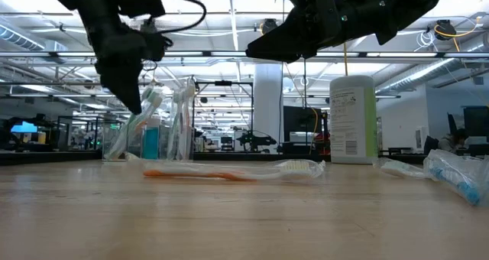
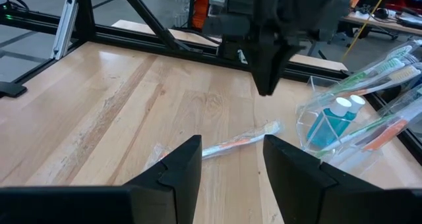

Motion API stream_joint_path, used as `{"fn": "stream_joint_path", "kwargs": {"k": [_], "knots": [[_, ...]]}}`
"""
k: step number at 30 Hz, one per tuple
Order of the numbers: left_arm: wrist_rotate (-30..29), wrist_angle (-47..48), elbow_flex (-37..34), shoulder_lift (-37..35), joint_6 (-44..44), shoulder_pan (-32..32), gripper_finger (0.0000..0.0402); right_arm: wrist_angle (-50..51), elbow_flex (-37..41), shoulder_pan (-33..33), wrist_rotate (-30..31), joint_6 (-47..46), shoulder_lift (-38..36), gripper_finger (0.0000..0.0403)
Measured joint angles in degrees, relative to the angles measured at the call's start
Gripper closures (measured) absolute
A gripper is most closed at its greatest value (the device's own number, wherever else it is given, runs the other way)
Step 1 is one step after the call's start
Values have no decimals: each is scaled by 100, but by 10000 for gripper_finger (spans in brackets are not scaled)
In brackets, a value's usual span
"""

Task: Pick & Place toothbrushing station
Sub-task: Put the orange toothbrush into the transparent organizer

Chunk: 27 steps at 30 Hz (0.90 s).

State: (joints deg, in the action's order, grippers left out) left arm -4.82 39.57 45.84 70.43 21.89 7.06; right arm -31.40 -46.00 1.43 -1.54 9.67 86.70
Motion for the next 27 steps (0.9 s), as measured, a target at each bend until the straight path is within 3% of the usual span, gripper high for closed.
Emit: {"fn": "stream_joint_path", "kwargs": {"k": [9, 15, 21, 27], "knots": [[353, 6, 0, 739, 1901, 457, 263, 0, 0, 0, 0, 0, 0, 248], [-29, -158, 0, 1335, 2189, 594, 219, 0, 0, 0, -2, 0, 0, 248], [-232, -330, 0, 1783, 2014, 750, 207, 0, 0, 0, -2, 0, 0, 248], [-87, -304, 0, 2018, 1651, 776, 236, 0, 0, 0, -2, 0, 0, 248]]}}
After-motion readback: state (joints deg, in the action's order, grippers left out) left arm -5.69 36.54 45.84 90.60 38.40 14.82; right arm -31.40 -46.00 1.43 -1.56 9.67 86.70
